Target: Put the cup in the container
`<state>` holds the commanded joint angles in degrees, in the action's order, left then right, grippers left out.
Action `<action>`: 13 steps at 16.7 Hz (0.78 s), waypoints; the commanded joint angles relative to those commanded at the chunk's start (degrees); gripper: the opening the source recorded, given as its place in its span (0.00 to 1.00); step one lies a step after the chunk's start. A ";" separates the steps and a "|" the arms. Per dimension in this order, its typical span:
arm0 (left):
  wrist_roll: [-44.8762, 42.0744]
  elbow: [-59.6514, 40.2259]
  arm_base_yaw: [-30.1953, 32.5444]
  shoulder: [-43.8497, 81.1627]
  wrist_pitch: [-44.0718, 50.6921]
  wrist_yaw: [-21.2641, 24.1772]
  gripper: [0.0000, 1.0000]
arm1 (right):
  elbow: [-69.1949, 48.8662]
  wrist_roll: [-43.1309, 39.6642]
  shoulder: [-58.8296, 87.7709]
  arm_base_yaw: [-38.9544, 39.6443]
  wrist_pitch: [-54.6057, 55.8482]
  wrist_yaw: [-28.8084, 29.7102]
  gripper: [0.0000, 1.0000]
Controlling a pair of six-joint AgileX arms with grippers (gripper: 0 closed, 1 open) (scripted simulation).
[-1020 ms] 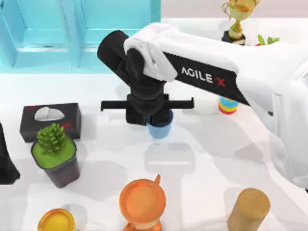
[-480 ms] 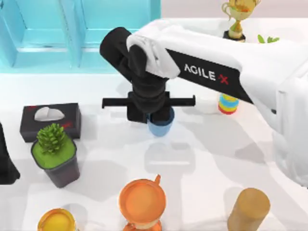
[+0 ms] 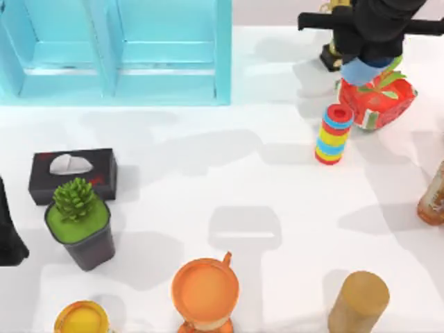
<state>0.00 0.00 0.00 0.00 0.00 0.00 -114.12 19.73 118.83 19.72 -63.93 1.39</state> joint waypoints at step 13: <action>0.00 0.00 0.00 0.00 0.00 0.00 1.00 | 28.12 -39.42 -21.68 -39.98 -9.00 -1.31 0.00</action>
<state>0.00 0.00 0.00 0.00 0.00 0.00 -86.00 -19.69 97.14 -20.26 -72.93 0.07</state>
